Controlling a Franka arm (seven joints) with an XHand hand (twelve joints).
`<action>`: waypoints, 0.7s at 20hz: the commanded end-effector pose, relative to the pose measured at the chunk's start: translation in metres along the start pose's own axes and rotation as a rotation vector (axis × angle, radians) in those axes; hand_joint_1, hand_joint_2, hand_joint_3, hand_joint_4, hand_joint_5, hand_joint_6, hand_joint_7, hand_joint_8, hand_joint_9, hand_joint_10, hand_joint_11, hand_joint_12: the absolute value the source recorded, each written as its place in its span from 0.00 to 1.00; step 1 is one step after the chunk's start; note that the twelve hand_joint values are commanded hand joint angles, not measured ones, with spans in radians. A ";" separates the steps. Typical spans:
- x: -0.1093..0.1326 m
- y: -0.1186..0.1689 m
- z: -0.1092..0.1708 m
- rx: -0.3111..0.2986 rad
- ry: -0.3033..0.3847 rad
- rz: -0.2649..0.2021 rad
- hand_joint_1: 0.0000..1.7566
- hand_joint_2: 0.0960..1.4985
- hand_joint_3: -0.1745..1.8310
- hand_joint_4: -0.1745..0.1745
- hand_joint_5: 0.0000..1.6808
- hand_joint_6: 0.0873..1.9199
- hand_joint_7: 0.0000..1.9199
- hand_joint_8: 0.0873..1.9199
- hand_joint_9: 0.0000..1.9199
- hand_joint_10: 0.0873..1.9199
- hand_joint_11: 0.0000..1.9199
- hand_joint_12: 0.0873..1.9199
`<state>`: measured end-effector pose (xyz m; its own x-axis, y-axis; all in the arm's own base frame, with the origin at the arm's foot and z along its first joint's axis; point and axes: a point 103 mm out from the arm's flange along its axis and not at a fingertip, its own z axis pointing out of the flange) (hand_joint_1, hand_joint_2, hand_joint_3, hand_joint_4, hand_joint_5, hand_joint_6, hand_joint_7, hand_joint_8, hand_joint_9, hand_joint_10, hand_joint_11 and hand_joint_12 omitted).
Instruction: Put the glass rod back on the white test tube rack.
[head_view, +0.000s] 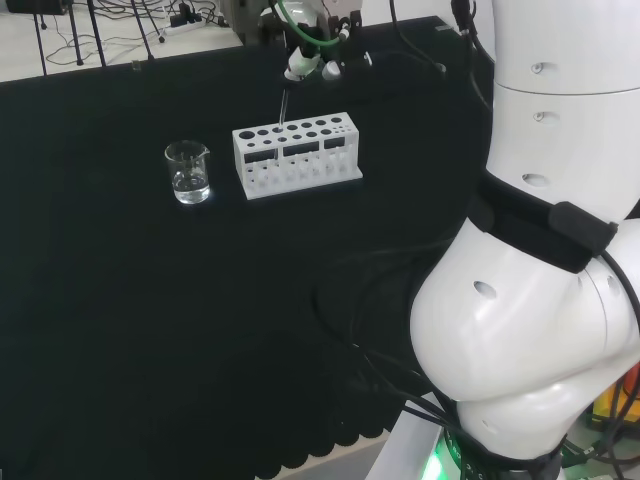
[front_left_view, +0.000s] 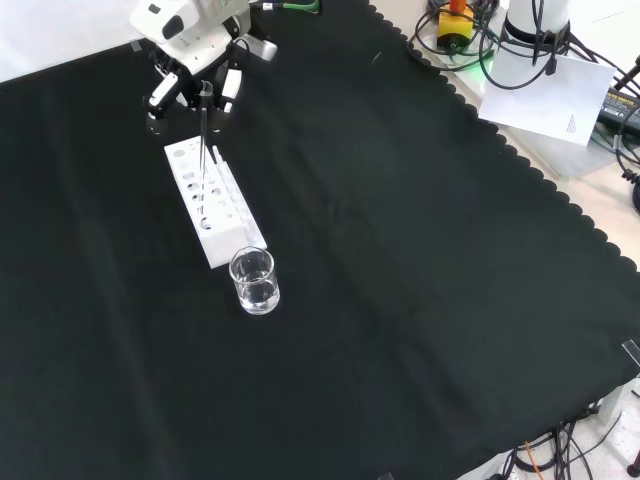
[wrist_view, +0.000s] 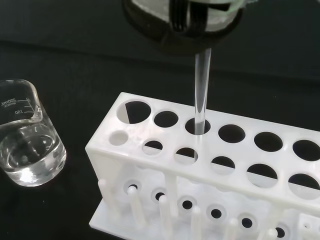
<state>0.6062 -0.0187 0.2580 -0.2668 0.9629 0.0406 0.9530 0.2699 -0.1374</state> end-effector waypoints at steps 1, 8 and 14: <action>0.000 -0.002 0.001 0.010 -0.006 0.000 0.79 0.53 0.00 0.06 0.24 0.38 0.88 0.39 0.97 0.26 0.95 0.38; 0.011 0.014 -0.004 0.010 -0.021 -0.025 0.79 0.54 0.00 0.03 0.26 0.42 0.87 0.40 0.97 0.27 0.95 0.38; 0.019 0.027 -0.008 0.004 -0.025 -0.036 0.78 0.55 0.00 0.00 0.31 0.45 0.87 0.40 0.97 0.27 0.95 0.39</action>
<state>0.6221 -0.0022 0.2624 -0.2952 0.9552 0.0215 0.9454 0.2952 -0.1378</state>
